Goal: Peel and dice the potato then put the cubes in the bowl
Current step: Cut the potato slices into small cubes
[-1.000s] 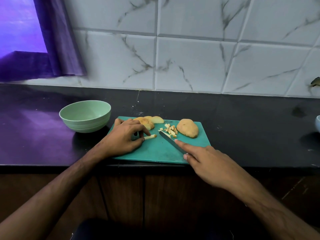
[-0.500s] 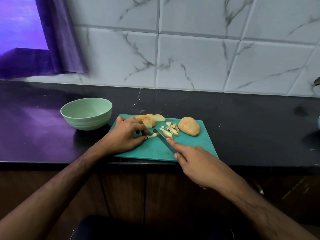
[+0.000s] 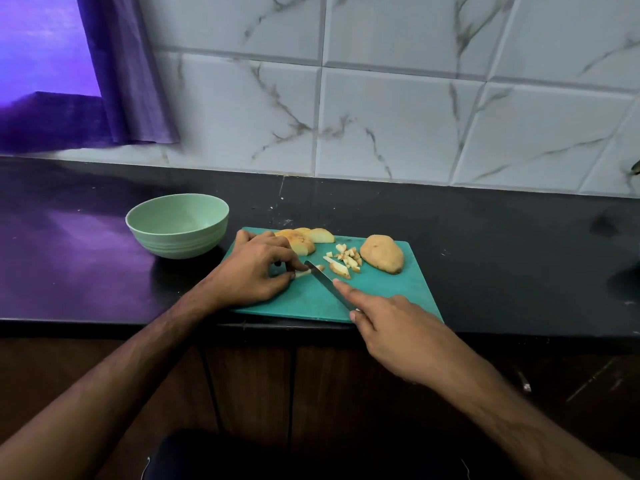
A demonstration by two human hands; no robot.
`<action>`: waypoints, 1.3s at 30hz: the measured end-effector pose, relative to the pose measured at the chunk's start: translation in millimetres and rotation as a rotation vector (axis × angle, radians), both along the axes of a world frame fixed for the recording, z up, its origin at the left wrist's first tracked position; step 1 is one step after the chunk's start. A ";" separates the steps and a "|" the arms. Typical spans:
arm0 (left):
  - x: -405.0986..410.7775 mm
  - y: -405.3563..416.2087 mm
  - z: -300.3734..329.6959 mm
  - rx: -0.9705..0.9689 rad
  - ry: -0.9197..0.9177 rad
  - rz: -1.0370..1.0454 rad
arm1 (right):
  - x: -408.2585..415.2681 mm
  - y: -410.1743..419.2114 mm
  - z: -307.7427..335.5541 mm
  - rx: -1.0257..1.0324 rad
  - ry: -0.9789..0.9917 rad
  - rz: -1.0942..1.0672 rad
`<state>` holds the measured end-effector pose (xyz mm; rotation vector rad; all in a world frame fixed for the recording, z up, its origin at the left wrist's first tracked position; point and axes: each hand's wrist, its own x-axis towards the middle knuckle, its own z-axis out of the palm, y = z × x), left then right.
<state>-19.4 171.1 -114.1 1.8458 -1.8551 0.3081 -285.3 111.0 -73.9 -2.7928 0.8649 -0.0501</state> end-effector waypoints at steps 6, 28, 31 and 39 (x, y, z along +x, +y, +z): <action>0.6 1.1 -1.0 -0.009 0.024 0.021 | 6.9 -1.2 4.8 -0.017 -0.014 0.009; 4.1 0.1 -3.3 -0.018 0.033 0.073 | 0.0 9.9 -1.3 -0.052 -0.006 0.035; 4.0 0.4 -3.1 -0.019 0.041 0.071 | 7.0 10.3 -4.8 -0.063 0.002 0.040; 9.1 2.6 -0.5 -0.045 0.297 0.030 | 8.7 0.7 11.4 -0.002 -0.045 0.044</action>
